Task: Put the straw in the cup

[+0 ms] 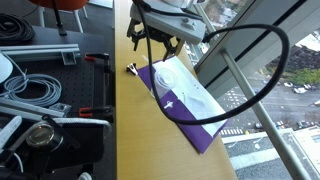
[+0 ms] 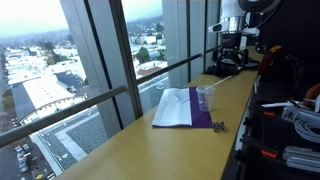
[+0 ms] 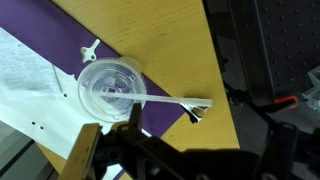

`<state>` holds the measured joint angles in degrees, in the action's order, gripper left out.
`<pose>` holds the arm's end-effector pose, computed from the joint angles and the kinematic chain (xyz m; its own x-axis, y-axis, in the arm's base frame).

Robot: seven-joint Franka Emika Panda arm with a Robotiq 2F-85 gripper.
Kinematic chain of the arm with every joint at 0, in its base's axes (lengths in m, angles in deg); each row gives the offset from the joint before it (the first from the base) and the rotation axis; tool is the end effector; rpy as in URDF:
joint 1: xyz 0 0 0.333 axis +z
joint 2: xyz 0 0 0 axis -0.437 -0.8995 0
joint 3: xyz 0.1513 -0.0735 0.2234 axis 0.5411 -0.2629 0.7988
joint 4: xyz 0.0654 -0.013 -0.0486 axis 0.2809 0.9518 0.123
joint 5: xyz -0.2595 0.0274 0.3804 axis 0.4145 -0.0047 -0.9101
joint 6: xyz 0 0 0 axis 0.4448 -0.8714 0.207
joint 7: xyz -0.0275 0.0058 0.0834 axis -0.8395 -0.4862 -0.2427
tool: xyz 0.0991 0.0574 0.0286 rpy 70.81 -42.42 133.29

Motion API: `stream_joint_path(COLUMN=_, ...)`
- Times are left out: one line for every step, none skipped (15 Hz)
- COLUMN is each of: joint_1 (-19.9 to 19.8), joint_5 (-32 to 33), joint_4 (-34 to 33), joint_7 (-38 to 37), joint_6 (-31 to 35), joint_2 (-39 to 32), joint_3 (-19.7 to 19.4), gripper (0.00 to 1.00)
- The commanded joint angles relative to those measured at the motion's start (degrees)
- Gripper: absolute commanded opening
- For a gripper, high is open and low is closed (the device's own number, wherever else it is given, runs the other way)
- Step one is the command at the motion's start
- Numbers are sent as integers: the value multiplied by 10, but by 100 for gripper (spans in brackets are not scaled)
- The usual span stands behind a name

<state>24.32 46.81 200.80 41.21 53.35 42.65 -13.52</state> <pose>0.5217 -0.0297 0.2387 0.3219 0.9467 0.0122 0.9466 -0.3220 0.0138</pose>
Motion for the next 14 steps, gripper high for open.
stream_joint_path(joint_1=-1, joint_5=2, joint_4=0, joint_7=18, joint_6=5, joint_2=2, joint_3=-17, gripper=100)
stream_joint_path(joint_1=-1, joint_5=1, joint_4=0, joint_7=21, joint_6=6, joint_2=-1, joint_3=-20, gripper=100)
stream_joint_path(joint_1=-1, joint_5=1, joint_4=0, joint_7=23, joint_6=7, joint_2=-2, joint_3=-22, gripper=100)
stream_joint_path(joint_1=0, joint_5=-1, joint_4=0, joint_7=27, joint_6=7, joint_2=-3, joint_3=-23, gripper=100)
stream_joint_path(joint_1=1, joint_5=-4, joint_4=-1, joint_7=31, joint_6=8, joint_2=-5, joint_3=-23, gripper=100)
stream_joint_path(joint_1=2, joint_5=-4, joint_4=-1, joint_7=32, joint_6=9, joint_2=-7, joint_3=-23, gripper=100)
stream_joint_path(joint_1=2, joint_5=-5, joint_4=-1, joint_7=36, joint_6=11, joint_2=-9, joint_3=-22, gripper=100)
stream_joint_path(joint_1=3, joint_5=-5, joint_4=-2, joint_7=37, joint_6=13, joint_2=-12, joint_3=-22, gripper=100)
stream_joint_path(joint_1=3, joint_5=-5, joint_4=-3, joint_7=39, joint_6=14, joint_2=-15, joint_3=-21, gripper=100)
stream_joint_path(joint_1=3, joint_5=-5, joint_4=-5, joint_7=39, joint_6=15, joint_2=-19, joint_3=-21, gripper=100)
stream_joint_path(joint_1=2, joint_5=-4, joint_4=-6, joint_7=40, joint_6=17, joint_2=-23, joint_3=-21, gripper=100)
stream_joint_path(joint_1=2, joint_5=-5, joint_4=-7, joint_7=41, joint_6=18, joint_2=-26, joint_3=-21, gripper=100)
stream_joint_path(joint_1=1, joint_5=-5, joint_4=-8, joint_7=41, joint_6=21, joint_2=-29, joint_3=-20, gripper=100)
stream_joint_path(joint_1=1, joint_5=-5, joint_4=-10, joint_7=41, joint_6=22, joint_2=-33, joint_3=-20, gripper=100)
